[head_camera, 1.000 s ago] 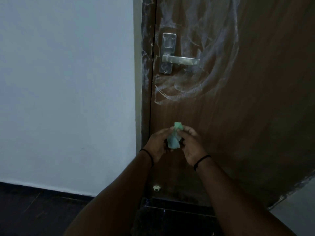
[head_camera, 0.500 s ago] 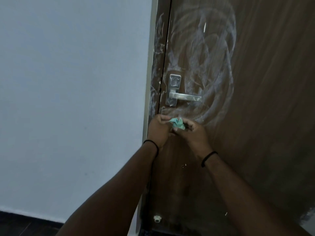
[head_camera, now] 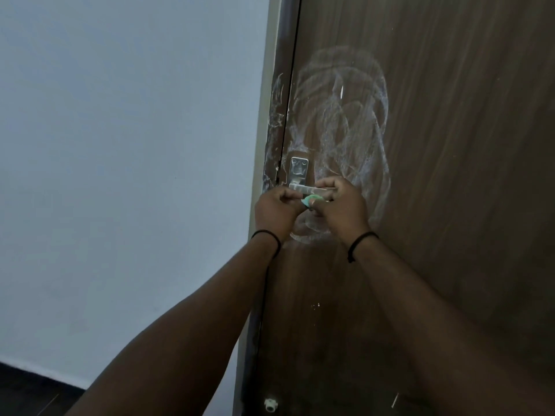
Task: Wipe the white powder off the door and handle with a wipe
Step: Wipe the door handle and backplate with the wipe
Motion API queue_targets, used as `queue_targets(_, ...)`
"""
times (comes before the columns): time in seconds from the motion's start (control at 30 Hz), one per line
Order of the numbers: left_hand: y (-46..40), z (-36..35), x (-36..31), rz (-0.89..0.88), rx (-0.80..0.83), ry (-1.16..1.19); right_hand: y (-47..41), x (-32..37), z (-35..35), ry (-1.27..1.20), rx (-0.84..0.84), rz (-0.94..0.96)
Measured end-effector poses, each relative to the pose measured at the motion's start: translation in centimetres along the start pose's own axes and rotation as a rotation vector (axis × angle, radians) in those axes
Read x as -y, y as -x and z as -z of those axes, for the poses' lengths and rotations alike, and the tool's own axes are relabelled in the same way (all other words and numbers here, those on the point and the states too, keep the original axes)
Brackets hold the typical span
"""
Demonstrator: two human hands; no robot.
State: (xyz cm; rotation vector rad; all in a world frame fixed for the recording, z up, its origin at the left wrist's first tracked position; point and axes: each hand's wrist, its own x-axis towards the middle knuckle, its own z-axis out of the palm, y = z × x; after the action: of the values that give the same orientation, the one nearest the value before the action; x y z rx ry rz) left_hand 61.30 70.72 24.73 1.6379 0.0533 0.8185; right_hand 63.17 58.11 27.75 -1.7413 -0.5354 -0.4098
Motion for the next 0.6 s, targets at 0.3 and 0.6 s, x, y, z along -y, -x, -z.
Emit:
queue_targets(0.3, -3.9, 1.0, 0.0, -0.061, -0.204, -0.204, -5.2, 0.9, -1.2, 0.291, -0.017, 0.173)
queue_targets(0.6, -6.1, 0.5, 1.9, -0.135, -0.214, -0.291, -10.2, -0.4, -4.7, 0.722, -0.131, 0.423)
